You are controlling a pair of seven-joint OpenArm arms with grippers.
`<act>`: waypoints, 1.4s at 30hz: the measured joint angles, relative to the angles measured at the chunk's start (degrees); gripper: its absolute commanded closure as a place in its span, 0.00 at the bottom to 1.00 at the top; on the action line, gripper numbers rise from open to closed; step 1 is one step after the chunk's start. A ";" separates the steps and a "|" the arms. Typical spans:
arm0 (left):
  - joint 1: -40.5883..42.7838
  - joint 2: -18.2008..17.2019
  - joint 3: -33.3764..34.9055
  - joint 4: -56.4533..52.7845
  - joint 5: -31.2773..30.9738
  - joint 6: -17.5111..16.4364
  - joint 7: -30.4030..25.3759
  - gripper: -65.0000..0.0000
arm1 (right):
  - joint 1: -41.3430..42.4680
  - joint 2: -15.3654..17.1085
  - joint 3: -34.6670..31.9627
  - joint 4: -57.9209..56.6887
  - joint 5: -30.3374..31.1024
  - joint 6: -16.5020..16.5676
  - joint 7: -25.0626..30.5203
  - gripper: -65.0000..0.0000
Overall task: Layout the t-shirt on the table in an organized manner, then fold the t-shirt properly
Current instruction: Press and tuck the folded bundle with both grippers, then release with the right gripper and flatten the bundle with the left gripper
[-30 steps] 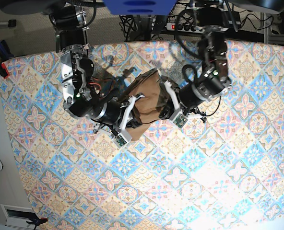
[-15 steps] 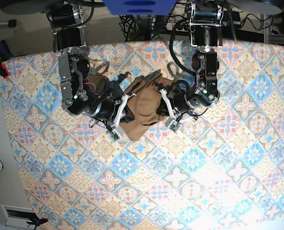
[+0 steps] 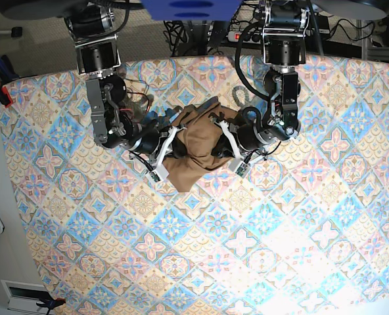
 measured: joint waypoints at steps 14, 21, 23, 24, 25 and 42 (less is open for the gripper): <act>5.46 0.11 0.07 16.33 3.65 0.11 4.52 1.00 | -4.94 0.17 0.46 19.58 -1.42 -0.26 -8.76 1.00; 9.16 -1.99 -0.20 25.66 3.28 -0.28 4.55 1.00 | -4.11 0.04 0.15 20.61 -1.14 -0.26 -7.76 1.00; 9.66 -2.08 -1.70 28.26 3.43 0.09 4.52 1.00 | -4.33 0.04 0.17 18.97 -1.25 -0.20 -7.87 1.00; 10.16 -1.90 -3.08 29.94 3.41 0.07 4.50 1.00 | -4.13 0.04 0.17 17.88 -1.22 -0.24 -7.19 1.00; 10.80 -1.73 -4.44 31.74 3.15 0.00 4.50 1.00 | -3.82 0.02 0.22 16.44 -1.20 -0.22 -6.97 1.00; 17.84 -3.39 0.07 38.10 4.07 -0.13 4.74 1.00 | 1.64 0.04 0.44 12.68 -1.51 -0.55 -5.53 1.00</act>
